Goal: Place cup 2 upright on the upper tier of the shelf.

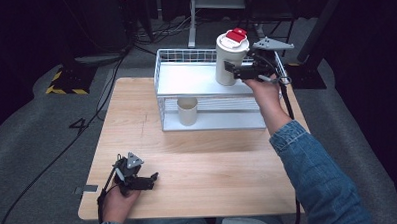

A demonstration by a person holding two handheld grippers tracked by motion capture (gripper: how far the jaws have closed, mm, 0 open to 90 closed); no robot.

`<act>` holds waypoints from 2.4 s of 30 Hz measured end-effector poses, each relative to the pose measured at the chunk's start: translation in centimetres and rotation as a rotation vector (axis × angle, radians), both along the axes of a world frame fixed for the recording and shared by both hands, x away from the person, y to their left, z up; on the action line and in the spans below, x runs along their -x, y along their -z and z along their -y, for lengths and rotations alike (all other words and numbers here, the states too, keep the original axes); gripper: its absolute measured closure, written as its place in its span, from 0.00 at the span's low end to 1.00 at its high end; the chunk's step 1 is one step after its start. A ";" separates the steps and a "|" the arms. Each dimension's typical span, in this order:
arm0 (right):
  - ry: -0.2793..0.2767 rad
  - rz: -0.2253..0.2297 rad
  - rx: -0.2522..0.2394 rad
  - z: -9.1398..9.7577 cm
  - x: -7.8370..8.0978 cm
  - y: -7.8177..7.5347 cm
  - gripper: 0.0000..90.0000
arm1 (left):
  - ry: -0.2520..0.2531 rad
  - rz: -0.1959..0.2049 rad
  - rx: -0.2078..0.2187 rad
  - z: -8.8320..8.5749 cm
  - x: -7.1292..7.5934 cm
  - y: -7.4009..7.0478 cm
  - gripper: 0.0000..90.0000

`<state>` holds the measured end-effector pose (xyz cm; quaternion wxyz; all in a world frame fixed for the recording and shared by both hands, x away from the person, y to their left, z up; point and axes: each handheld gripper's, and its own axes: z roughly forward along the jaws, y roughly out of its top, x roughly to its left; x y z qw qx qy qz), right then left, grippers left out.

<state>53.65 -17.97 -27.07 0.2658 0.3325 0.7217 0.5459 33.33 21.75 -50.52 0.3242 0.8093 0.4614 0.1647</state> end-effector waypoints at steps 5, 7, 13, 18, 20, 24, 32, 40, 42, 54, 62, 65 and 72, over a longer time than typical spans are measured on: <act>-0.006 -0.001 0.013 0.7 0.7 -0.5 0.00 | 0.000 0.000 0.000 0.0 0.0 0.0 0.07; -0.012 0.001 0.026 1.2 1.6 -0.8 0.00 | 0.000 0.000 0.000 0.0 0.0 0.0 0.07; -0.038 0.006 0.022 2.4 3.1 -1.2 0.01 | 0.001 -0.002 0.000 0.0 0.0 0.0 0.07; -0.056 0.004 0.025 3.6 4.4 -1.5 0.01 | 0.000 0.000 0.000 0.0 0.0 0.0 0.07; -0.061 0.001 0.032 4.1 4.9 -1.5 0.01 | 0.002 -0.002 -0.001 0.0 0.0 0.0 0.07; -0.070 -0.002 0.047 5.0 6.0 -1.4 0.01 | 0.001 -0.002 0.000 0.0 0.0 0.0 0.07; -0.084 -0.015 0.066 6.8 7.9 -0.7 0.01 | 0.000 0.000 -0.001 0.0 0.0 0.0 0.07; -0.091 -0.035 0.081 8.2 9.5 0.5 0.01 | 0.000 0.000 -0.001 0.0 0.0 0.0 0.07; -0.103 -0.047 0.078 8.8 10.1 1.1 0.01 | 0.001 -0.002 0.001 0.0 0.0 0.0 0.07; -0.084 -0.112 0.095 11.9 12.4 4.4 0.01 | 0.009 0.000 -0.002 0.1 -0.3 0.0 0.06; -0.072 -0.163 0.128 13.3 13.2 7.2 0.01 | 0.012 -0.003 -0.002 0.0 -0.3 0.0 0.06; -0.066 -0.189 0.139 13.6 13.4 8.4 0.01 | 0.009 0.000 -0.002 0.1 -0.3 0.0 0.06; -0.043 -0.225 0.153 14.2 13.9 10.7 0.01 | 0.009 0.000 -0.001 0.1 -0.3 0.0 0.06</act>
